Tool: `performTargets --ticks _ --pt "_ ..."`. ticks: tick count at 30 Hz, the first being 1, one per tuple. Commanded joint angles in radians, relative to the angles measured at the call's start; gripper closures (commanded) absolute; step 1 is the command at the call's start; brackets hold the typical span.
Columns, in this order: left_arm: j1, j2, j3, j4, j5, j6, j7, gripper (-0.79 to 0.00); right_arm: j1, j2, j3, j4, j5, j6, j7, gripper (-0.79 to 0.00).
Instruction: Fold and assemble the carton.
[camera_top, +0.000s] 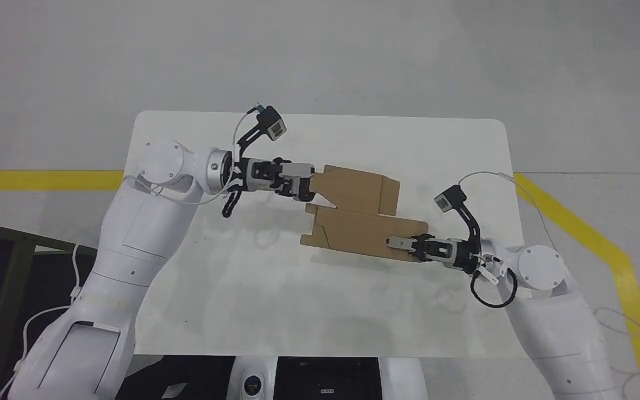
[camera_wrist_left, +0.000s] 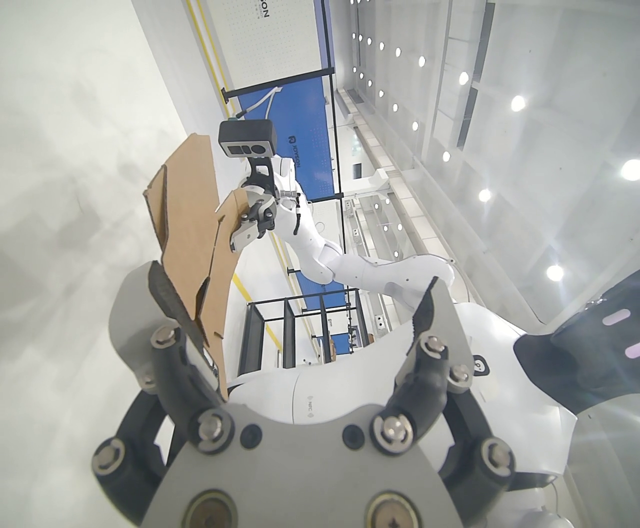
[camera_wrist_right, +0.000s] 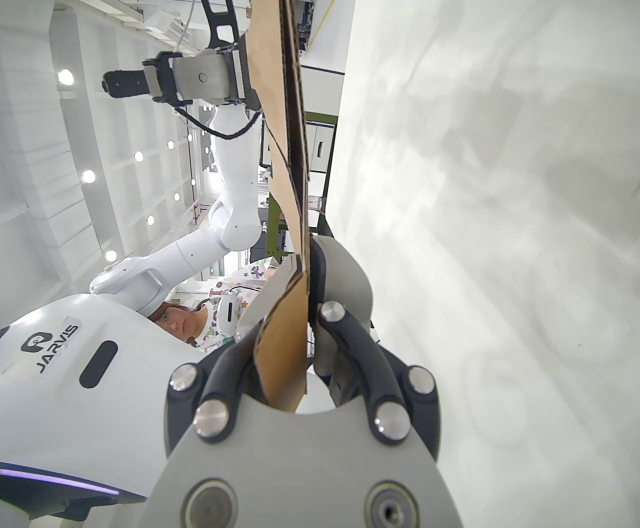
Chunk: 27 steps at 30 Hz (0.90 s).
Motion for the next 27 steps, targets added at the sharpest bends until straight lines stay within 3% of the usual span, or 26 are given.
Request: performTargets --ticks 1,27 --pt "-0.001 0.0 0.002 0.001 0.001 -0.002 0.001 -0.785 -0.001 0.001 -0.002 0.0 0.0 0.001 -0.006 0.0" --pt "-0.001 -0.009 0.05 0.012 0.03 -0.019 0.026 -0.785 -0.012 0.004 -0.032 -0.049 0.06 0.005 -0.063 0.0"
